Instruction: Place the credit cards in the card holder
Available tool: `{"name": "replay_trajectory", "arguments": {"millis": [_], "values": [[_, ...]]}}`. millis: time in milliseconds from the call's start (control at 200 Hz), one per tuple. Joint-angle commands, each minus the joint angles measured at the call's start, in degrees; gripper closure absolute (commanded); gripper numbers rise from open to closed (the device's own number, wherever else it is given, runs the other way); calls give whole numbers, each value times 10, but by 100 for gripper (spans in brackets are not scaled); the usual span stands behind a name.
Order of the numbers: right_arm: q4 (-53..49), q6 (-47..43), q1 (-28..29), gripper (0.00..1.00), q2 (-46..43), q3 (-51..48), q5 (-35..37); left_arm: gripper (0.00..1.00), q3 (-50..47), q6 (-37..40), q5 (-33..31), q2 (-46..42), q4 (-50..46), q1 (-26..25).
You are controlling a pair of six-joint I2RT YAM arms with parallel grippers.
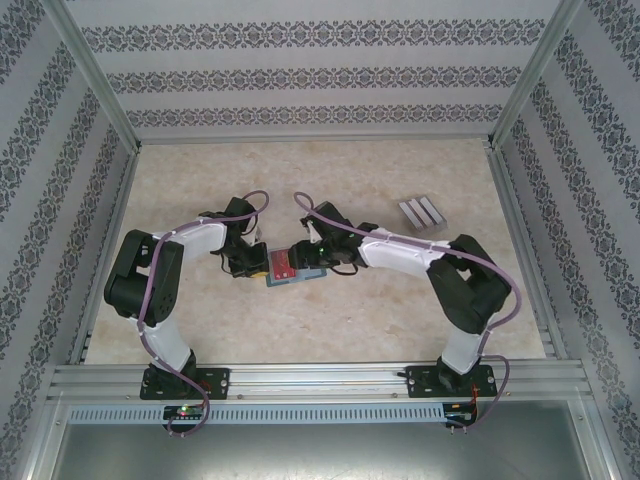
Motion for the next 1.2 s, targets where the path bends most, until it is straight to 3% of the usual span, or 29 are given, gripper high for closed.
{"name": "replay_trajectory", "arguments": {"millis": [0, 280, 375, 430, 575, 779, 1049, 1199], "values": [[-37, -10, 7, 45, -1, -23, 70, 92, -21, -6, 2, 20, 23, -4], [-23, -6, 21, 46, 59, -11, 69, 88, -26, -6, -3, 28, 28, -3], [-19, -7, 25, 60, 72, 0, 55, 88, -28, -5, -2, 29, 30, -3], [-23, -9, 27, 61, 75, 7, 53, 88, -28, -6, -1, 30, 32, -4], [-19, -11, 28, 61, 77, 17, 39, 88, -30, -7, 4, 35, 37, -3], [27, 3, 19, 50, 87, 20, -22, 88, -29, -7, 6, 33, 36, -4], [157, 65, 2, 51, 103, -2, -121, 88, -29, -16, 23, 26, 45, 2], [214, 86, -5, 57, 98, -16, -152, 88, -32, -21, 35, 18, 48, 13]]}}
